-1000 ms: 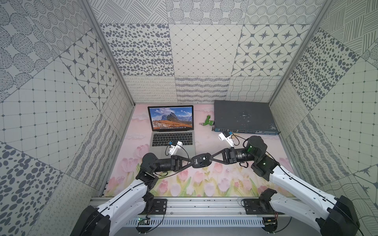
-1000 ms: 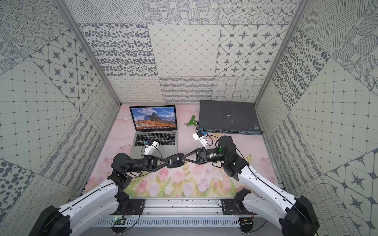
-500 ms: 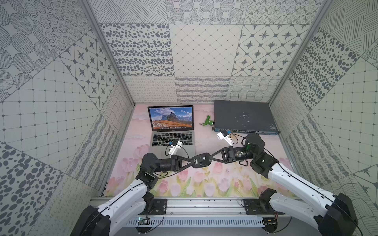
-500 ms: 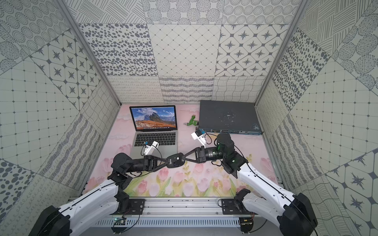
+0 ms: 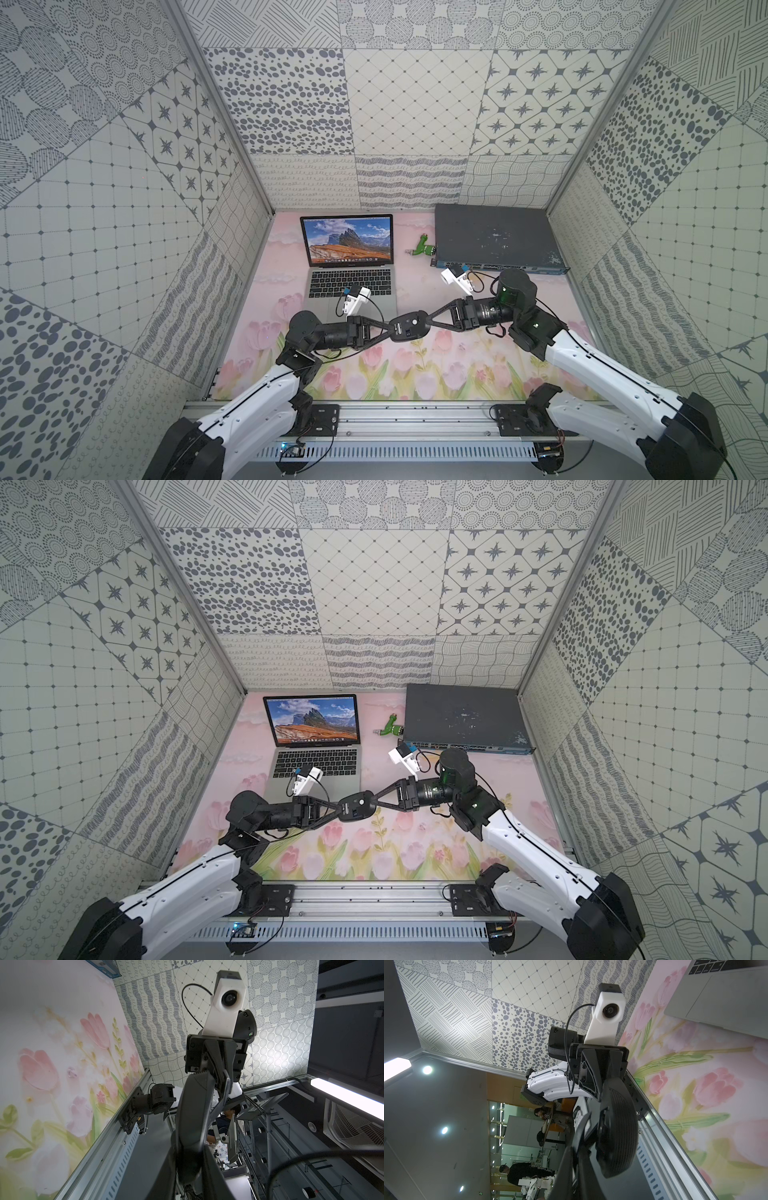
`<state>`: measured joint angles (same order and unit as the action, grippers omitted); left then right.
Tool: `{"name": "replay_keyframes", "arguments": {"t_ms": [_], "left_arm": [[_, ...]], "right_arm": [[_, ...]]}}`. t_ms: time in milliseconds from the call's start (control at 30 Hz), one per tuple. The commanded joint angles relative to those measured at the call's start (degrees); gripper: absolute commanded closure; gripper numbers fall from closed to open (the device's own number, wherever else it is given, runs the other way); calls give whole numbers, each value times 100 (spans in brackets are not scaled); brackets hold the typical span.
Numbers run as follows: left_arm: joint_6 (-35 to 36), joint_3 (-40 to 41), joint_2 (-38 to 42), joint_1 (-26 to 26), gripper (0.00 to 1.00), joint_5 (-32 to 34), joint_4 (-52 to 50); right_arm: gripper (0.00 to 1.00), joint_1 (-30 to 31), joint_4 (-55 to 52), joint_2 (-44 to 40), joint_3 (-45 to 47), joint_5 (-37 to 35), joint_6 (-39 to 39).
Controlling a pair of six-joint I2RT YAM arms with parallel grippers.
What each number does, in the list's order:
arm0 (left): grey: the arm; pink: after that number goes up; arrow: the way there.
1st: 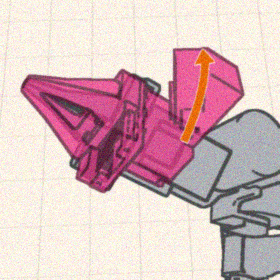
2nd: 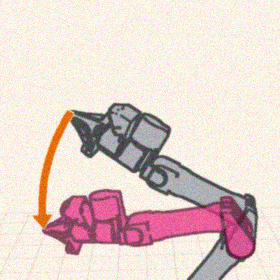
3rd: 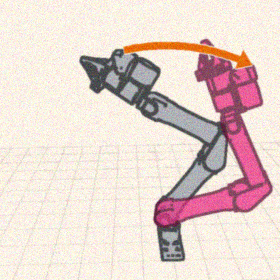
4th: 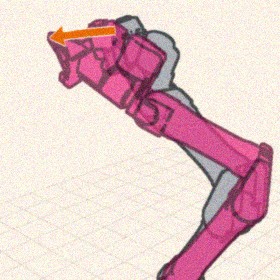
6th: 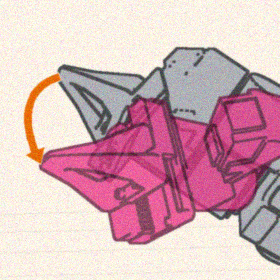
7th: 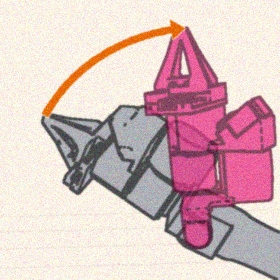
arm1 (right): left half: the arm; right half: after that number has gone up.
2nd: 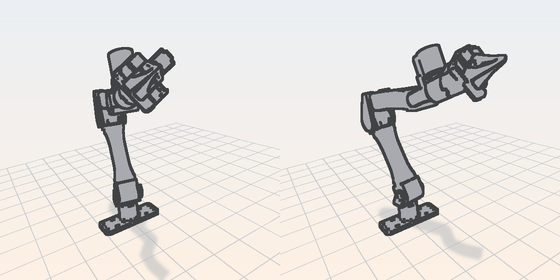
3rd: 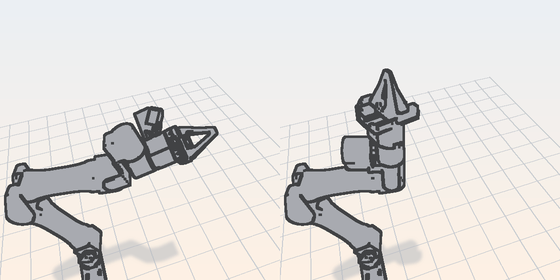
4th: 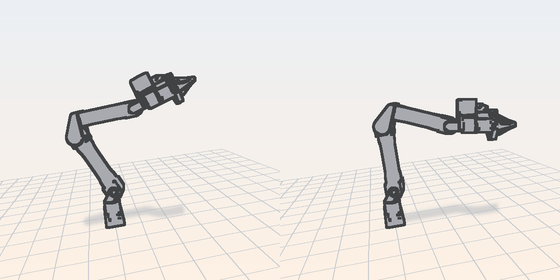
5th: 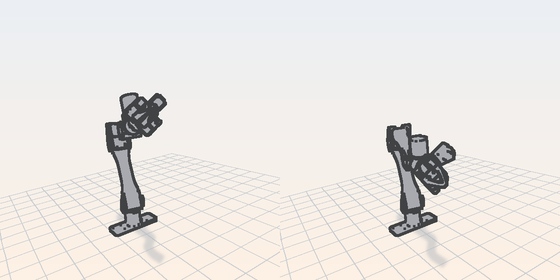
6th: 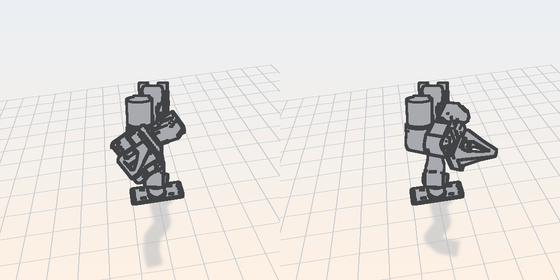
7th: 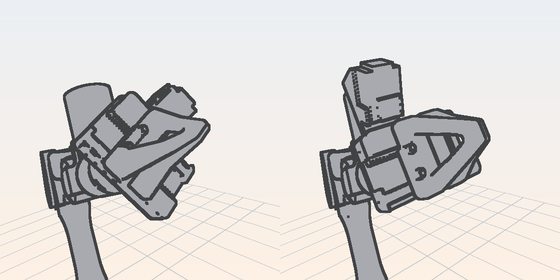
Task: Remove the wireless mouse receiver from the laptop
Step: Close the lid on the mouse.
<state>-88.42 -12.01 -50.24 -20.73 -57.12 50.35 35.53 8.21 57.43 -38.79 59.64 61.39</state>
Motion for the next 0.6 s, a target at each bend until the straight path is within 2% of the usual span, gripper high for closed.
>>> {"name": "replay_keyframes", "arguments": {"t_ms": [0,567], "left_arm": [[185,14,9,24,96,-209,425],[215,15,16,25,96,-198,397]], "right_arm": [[97,-62,-161,-2,-128,-271,-22],[97,-65,-579,-38,-251,-343,-189]]}}
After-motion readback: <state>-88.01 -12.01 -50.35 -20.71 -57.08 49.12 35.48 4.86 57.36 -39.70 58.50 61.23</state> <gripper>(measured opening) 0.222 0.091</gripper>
